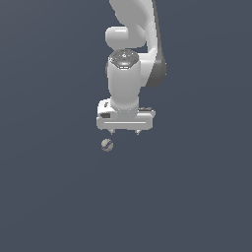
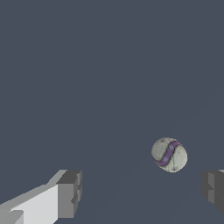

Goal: Pick up the object and move it to a goal position.

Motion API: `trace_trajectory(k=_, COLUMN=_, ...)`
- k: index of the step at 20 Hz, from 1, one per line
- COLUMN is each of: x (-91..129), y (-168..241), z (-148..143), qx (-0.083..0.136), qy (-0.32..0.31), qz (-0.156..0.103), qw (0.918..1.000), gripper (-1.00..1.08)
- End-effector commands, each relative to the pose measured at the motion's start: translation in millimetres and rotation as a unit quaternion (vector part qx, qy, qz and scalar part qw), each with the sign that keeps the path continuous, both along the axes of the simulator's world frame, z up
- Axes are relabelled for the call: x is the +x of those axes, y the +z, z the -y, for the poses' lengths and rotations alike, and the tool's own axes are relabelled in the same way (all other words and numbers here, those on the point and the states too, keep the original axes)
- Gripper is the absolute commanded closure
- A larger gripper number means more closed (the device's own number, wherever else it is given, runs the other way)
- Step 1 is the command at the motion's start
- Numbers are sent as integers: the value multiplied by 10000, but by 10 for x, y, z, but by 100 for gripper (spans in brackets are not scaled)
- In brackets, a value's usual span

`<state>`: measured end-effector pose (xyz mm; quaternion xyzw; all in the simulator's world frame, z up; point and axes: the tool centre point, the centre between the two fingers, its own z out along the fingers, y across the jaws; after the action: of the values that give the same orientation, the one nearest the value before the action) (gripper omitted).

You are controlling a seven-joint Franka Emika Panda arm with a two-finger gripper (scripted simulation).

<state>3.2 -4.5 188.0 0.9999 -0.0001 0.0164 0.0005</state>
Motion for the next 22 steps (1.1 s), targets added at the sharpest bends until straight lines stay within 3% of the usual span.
trace_trajectory(k=1, x=-2, y=21, z=-6, qx=13, qy=3, qz=6, qw=10000, gripper=-92)
trace_trajectory(k=12, x=-11, y=-54, z=61, qx=-9, qy=259, qz=-8, qw=9997, gripper=-92)
trace_trajectory(k=22, x=-53, y=-270, z=268, qx=-54, qy=1081, qz=-49, qw=9941, gripper=-92)
